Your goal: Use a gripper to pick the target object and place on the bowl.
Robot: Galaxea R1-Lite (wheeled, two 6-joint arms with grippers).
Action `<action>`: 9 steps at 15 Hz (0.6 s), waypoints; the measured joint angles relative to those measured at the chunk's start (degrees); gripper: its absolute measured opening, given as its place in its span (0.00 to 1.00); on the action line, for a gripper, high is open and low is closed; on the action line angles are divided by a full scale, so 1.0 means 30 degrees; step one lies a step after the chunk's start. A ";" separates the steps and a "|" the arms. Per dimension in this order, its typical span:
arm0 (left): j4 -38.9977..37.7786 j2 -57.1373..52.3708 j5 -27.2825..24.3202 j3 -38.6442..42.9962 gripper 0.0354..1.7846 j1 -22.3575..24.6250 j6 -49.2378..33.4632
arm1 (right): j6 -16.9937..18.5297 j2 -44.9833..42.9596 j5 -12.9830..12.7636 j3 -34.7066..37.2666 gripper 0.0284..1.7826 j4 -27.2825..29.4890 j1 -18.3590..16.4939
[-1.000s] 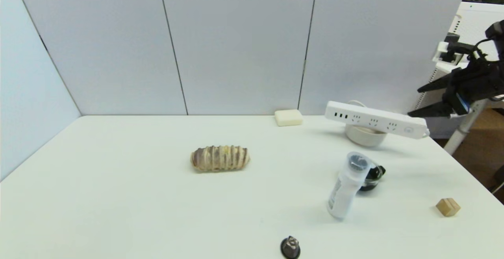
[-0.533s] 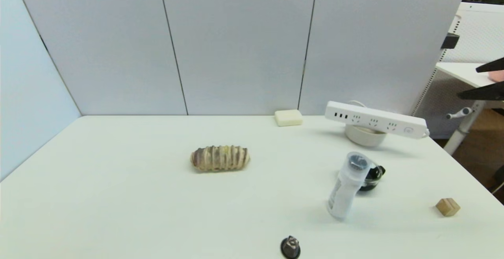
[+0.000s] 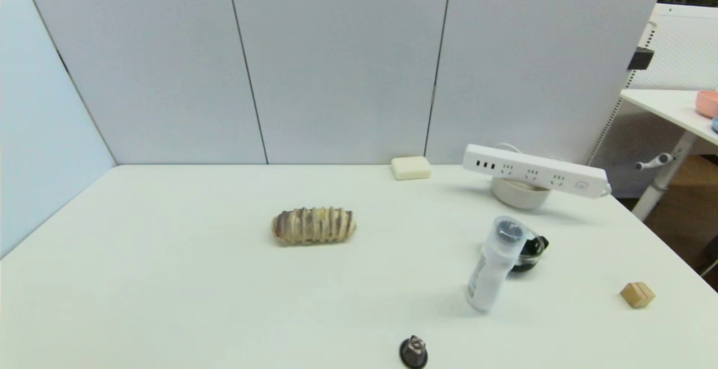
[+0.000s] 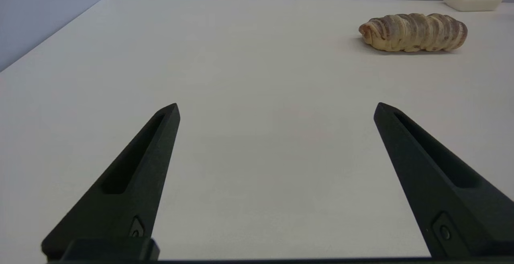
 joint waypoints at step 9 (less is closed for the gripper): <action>0.0000 0.0000 0.0000 0.0000 0.96 0.0000 0.0000 | 0.7314 -1.1605 -0.3373 0.9704 0.95 -0.5274 0.0386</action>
